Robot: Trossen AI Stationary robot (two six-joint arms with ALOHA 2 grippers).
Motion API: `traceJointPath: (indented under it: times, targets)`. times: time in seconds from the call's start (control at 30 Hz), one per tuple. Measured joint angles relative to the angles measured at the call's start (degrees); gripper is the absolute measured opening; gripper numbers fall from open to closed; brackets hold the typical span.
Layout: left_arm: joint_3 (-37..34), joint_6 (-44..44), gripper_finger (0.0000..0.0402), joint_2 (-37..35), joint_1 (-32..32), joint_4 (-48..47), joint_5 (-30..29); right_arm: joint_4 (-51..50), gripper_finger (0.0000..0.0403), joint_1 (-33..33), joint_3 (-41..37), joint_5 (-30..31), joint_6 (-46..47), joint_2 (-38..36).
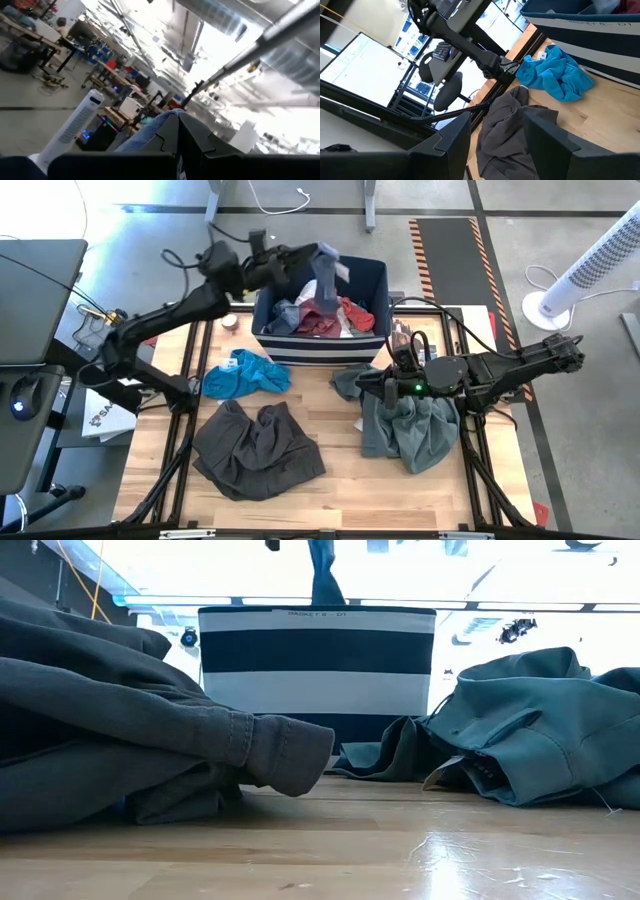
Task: Sort clothes
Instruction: Put the light blue towel into the blue laundry bin
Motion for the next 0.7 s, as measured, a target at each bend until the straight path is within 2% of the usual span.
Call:
traceJointPath:
  times: [0.13,0.5,0.7]
  targets:
    - [3.23,-4.28,0.0,6.27,3.16,1.15,0.46,-0.02,0.0178,0.0,0.0,0.0,-0.02,0.0]
    - [22.64,-5.04,0.0,24.03,4.03,-1.07,3.97,0.0,0.0178,0.0,-0.02,-0.02,0.02,0.02]
    - [25.88,-4.95,0.0,28.62,4.02,-5.48,4.31,0.0,0.0178,1.28,-0.02,-0.18,0.39,0.02]
